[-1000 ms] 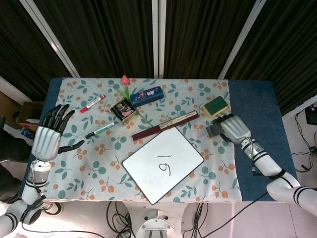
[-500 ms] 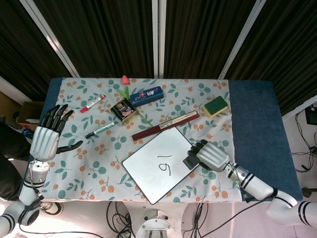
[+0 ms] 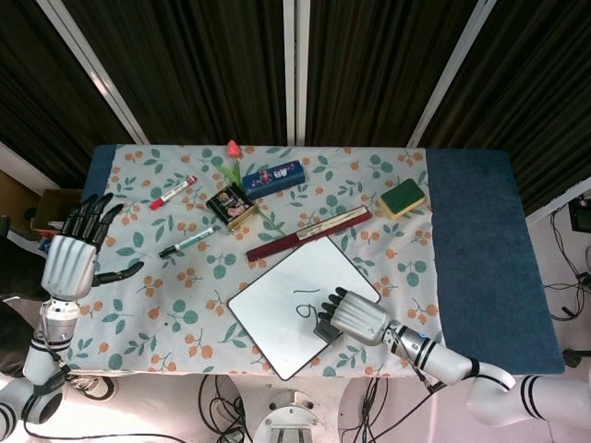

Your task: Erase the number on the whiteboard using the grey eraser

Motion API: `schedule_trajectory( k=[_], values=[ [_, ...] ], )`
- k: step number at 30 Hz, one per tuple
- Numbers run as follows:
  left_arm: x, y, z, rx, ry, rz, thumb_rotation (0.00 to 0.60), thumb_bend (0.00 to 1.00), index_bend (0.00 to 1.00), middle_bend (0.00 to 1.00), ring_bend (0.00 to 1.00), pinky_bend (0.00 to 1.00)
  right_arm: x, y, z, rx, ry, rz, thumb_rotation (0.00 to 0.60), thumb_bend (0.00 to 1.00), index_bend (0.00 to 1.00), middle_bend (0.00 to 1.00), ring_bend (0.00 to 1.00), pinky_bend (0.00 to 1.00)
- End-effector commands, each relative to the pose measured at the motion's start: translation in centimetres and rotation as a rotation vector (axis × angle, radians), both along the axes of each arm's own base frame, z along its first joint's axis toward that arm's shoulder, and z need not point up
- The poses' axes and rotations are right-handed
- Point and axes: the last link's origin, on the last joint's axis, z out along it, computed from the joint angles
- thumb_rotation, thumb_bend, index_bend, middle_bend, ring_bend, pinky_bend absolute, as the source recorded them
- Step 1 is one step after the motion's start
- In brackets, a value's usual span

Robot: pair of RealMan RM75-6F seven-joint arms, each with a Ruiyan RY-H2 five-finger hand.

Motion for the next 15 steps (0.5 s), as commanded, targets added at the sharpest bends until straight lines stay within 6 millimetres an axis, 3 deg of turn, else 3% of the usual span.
schedule_trajectory(
  k=[1,7,15],
  values=[
    [-0.1,-0.1,0.2,0.0,-0.004,0.003,0.405,0.0,0.12,0.07,0.06,0.17,0.6,0.1,-0.8,0.006,0.012,0.018,0.6,0.46,0.81,0.67,0.52,0.51],
    [-0.1,-0.3,0.4,-0.007,-0.026,-0.002,0.406,0.0,0.12,0.07,0.06,0.17,1.4,0.2,-2.1,0.007,0.034,0.047,0.6,0.46,0.82,0.67,0.52,0.51],
    [-0.5,-0.5,1.0,-0.004,-0.034,0.008,0.405,0.0,0.12,0.07,0.06,0.17,4.1,-0.8,-3.9,-0.007,-0.007,0.064,0.6,0.46,0.82,0.67,0.52,0.51]
  ],
)
